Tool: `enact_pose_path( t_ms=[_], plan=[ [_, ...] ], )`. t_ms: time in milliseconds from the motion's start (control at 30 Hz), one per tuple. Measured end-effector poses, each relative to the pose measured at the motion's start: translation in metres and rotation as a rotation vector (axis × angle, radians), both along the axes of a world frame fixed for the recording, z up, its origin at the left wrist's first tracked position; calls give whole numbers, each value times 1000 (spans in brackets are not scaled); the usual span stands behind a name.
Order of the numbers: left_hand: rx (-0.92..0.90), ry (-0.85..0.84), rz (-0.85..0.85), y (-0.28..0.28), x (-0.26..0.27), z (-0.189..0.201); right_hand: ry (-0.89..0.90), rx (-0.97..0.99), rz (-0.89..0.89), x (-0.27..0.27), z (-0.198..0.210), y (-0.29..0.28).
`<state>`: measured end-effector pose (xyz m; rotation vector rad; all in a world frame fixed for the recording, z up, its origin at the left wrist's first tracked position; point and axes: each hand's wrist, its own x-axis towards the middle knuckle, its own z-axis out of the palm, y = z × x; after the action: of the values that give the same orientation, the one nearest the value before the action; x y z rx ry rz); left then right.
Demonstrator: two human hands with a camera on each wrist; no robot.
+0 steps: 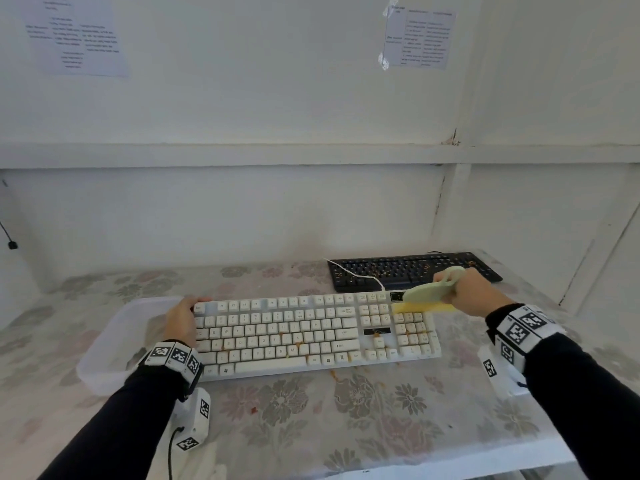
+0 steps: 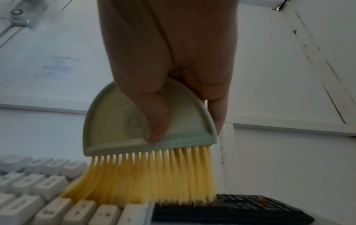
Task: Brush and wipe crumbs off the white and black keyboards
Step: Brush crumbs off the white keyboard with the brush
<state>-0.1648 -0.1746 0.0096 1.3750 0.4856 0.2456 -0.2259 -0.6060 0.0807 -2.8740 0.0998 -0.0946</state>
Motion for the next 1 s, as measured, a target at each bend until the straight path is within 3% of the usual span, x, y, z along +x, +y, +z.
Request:
enact_pose_path(
  t_ms=[167,333,467,667,1000],
  plan=[
    [-38,4,-12,0,-1,0,-7,-36,-42,1,27,30],
    [-77,20,-44,3,2,-4,-79,142,187,14,47,105],
    [-120,46,-102,7,4,-5,-70,155,397,21,30,183],
    [-239,59,-124,12,11,-8,44,76,576,22,4,272],
    [-327,138,-157,18,13,-9,38,5,630,13,-5,290]
  ],
)
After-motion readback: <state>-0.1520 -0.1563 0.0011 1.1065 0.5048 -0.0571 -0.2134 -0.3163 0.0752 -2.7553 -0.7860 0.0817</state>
